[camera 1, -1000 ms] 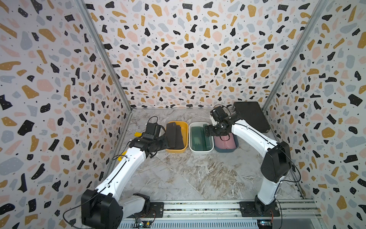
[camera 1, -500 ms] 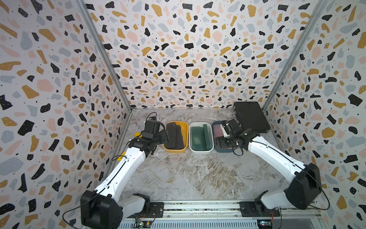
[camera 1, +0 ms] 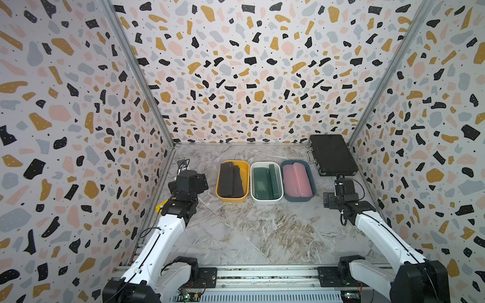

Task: Place the pencil cases by color into the storage box
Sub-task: Reset both arms

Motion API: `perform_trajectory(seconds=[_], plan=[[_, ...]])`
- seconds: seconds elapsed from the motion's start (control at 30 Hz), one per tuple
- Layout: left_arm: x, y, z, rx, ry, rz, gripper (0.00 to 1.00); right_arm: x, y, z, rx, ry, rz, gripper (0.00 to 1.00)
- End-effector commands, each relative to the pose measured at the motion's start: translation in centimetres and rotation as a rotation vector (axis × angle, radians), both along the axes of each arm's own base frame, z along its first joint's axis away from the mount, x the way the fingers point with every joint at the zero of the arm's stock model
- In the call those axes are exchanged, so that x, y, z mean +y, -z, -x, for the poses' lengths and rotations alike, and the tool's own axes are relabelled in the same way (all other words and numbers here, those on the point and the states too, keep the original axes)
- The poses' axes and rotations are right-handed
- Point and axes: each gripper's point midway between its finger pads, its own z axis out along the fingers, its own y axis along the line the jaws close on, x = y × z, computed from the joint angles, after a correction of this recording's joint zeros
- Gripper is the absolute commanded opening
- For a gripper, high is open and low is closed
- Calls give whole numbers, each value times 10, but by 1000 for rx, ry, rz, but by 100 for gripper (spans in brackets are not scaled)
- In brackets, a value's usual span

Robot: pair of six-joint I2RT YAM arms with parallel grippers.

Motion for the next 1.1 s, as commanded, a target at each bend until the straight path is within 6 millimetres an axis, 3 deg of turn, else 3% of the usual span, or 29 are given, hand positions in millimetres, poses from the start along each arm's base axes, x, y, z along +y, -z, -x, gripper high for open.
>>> perform_trajectory(seconds=[0.0, 0.13, 0.27, 0.37, 0.47, 0.5, 0.57, 0.63, 0.7, 1.07], plan=[[13, -1, 2, -62, -18, -123, 97, -20, -22, -19, -198, 59, -12, 99], [15, 13, 4, -156, -46, -82, 94, -21, -8, -32, -286, 44, -40, 99], [17, 33, -1, -234, -69, -71, 94, -11, 3, -39, -483, -8, -96, 99], [10, 54, -11, -248, -15, -95, 95, -9, -3, -40, -608, -56, -86, 99], [8, 80, -22, -213, -4, -92, 96, -3, 12, -51, -616, -117, -129, 99], [2, 84, -27, -237, 39, -91, 96, 3, 21, -55, -615, -151, -136, 99], [-13, 100, -39, -201, 141, -103, 100, 8, 19, -63, -645, -190, -142, 99], [-15, 108, -41, -143, 171, -63, 100, 3, 33, -69, -484, -152, -151, 99], [-13, 107, -43, -137, 186, -29, 100, 18, 37, -91, -442, -235, -183, 99], [-12, 107, -43, -145, 186, -28, 100, 9, 37, -85, -429, -182, -161, 99]])
